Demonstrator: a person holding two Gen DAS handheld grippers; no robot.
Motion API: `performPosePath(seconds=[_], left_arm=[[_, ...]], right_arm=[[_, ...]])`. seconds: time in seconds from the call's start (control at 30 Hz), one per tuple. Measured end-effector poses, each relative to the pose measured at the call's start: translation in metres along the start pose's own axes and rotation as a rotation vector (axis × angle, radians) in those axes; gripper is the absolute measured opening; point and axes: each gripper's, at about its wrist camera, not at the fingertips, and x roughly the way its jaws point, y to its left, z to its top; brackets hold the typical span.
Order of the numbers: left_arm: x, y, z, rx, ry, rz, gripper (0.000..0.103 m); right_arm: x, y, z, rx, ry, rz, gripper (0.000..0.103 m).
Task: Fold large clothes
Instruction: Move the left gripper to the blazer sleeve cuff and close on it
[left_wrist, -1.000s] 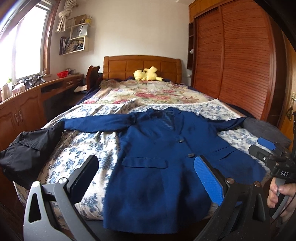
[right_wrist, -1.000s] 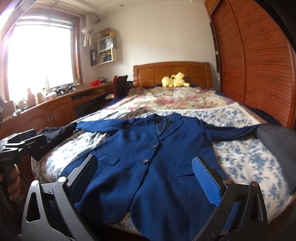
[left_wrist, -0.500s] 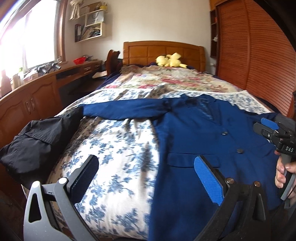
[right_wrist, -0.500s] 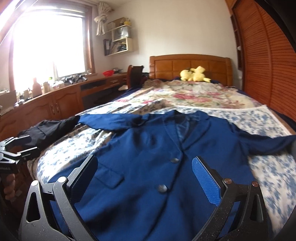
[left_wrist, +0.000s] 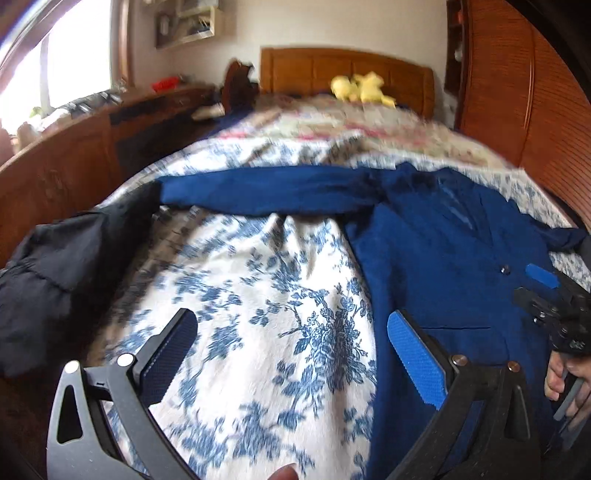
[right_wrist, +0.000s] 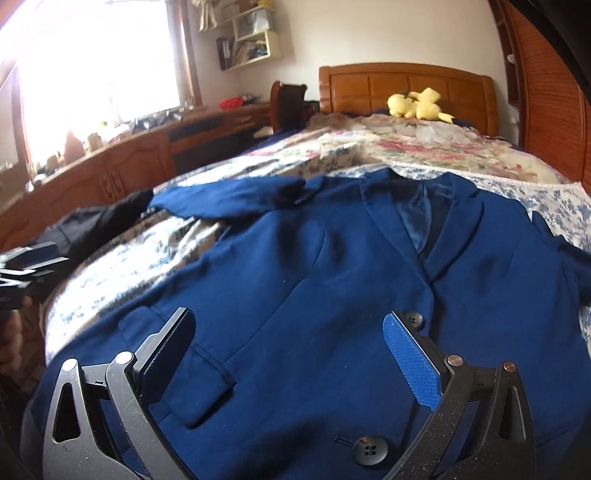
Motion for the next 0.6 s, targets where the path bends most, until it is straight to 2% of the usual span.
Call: performPosePath(seconds=[0.07,0.13,0.27,0.4,0.6], left_arm=[[0.015,0.001,0.007,0.023,0.020,0.024,0.103],[0.026,0.006,0.013,0.019,0.034,0.018,0.103],[0.052,0.023,0.028,-0.041,0.055,-0.001,0.103],[0.084,0.039,0.045,-0.110,0.101,-0.016,0.098],[0.117,0.055,0.071,-0.164,0.123,-0.016,0.096]], right_arm=[[-0.001,0.002,-0.001,-0.010,-0.002,0.003,0.103],[-0.001,0.004,-0.001,-0.018,-0.006,0.006,0.103],[0.003,0.003,0.000,-0.015,0.003,0.014,0.103],[0.001,0.003,0.000,-0.017,-0.010,0.014,0.103],[0.001,0.004,-0.001,-0.023,-0.009,0.013,0.103]])
